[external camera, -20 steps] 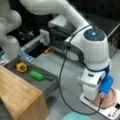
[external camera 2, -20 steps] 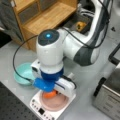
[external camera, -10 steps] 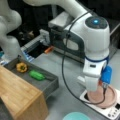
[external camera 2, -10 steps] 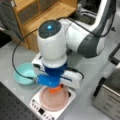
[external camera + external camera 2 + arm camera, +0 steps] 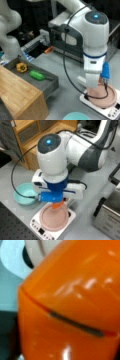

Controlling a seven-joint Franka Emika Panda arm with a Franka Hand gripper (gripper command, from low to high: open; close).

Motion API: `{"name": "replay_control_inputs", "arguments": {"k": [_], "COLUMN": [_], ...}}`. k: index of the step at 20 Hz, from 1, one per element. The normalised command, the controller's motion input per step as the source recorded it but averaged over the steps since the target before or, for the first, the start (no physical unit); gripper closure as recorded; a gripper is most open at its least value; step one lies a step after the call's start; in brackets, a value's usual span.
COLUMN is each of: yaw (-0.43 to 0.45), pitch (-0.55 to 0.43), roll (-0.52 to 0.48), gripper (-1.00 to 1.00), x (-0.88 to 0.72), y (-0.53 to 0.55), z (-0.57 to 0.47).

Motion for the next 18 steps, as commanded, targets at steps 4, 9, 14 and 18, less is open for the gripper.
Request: {"name": "replay_control_inputs", "arguments": {"k": [4, 9, 14, 18], "yaw": [0.389, 0.409, 0.532, 0.410], "pitch": [-0.097, -0.157, -0.223, -0.270], "roll": [-0.084, -0.044, -0.004, 0.011], "gripper": [1.00, 1.00, 1.00, 1.00], "x": [-0.58, -0.58, -0.41, -0.40], "y": [-0.16, -0.18, -0.18, -0.20], "z": [0.11, 0.05, -0.11, -0.14]}}
